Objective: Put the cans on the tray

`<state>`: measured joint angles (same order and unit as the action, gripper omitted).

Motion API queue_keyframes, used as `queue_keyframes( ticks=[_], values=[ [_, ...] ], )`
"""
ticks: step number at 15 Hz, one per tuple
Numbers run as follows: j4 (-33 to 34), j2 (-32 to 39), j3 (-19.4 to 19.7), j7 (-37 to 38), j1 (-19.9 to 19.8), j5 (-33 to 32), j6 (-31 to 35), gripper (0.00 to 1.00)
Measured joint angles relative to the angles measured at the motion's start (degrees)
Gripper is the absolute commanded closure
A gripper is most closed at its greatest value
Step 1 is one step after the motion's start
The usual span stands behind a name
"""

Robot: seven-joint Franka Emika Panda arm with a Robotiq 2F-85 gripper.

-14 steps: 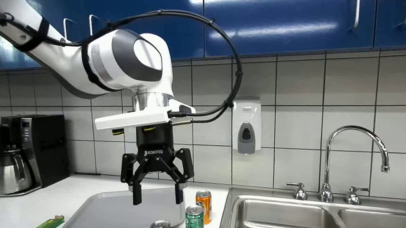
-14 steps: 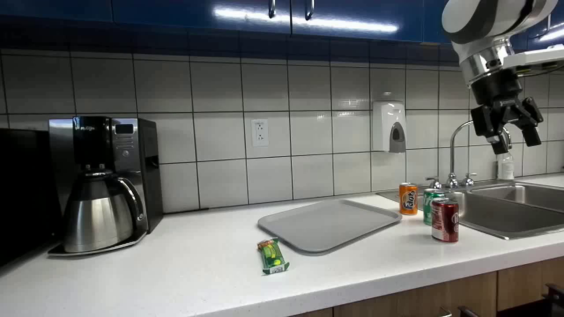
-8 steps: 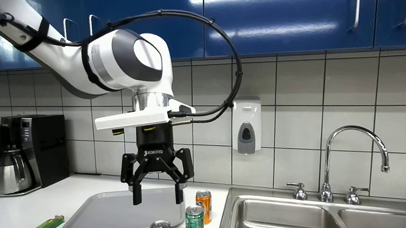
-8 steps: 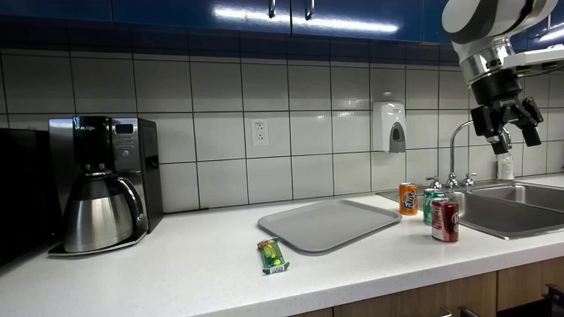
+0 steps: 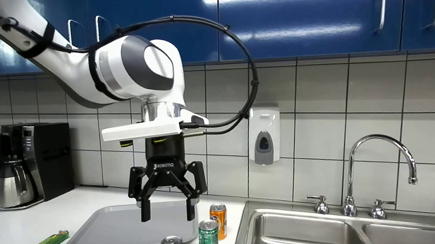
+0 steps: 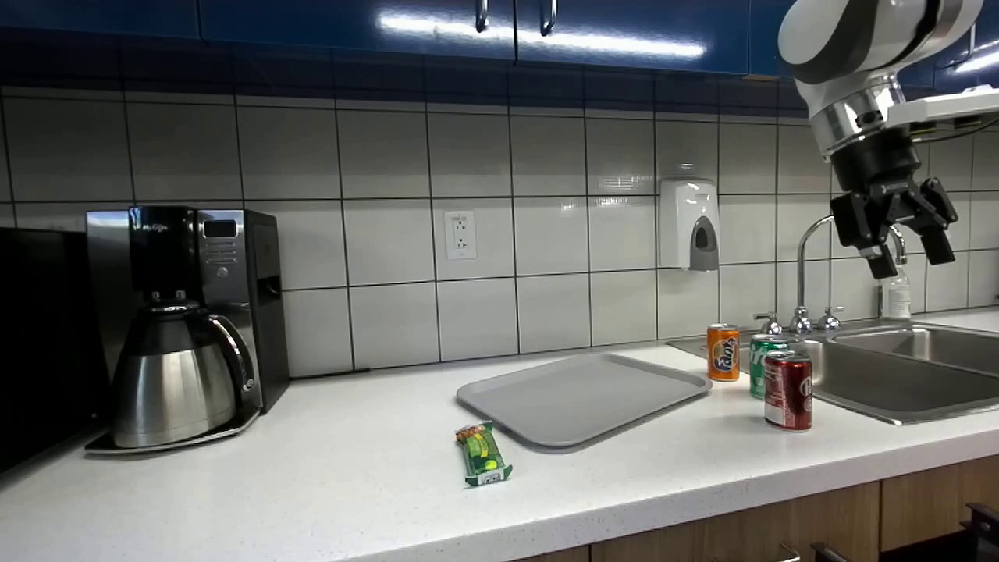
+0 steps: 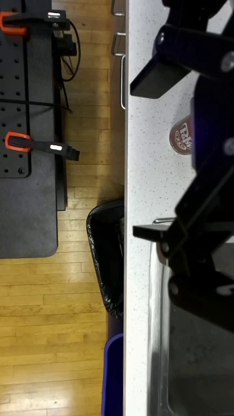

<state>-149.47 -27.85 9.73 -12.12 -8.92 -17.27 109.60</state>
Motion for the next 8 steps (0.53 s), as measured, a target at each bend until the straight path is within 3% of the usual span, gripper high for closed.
queue_keyframes(
  ticks=[8],
  values=[
    [-1.5,3.2,0.0,-1.0,1.4,0.4,5.6,0.00]
  ],
)
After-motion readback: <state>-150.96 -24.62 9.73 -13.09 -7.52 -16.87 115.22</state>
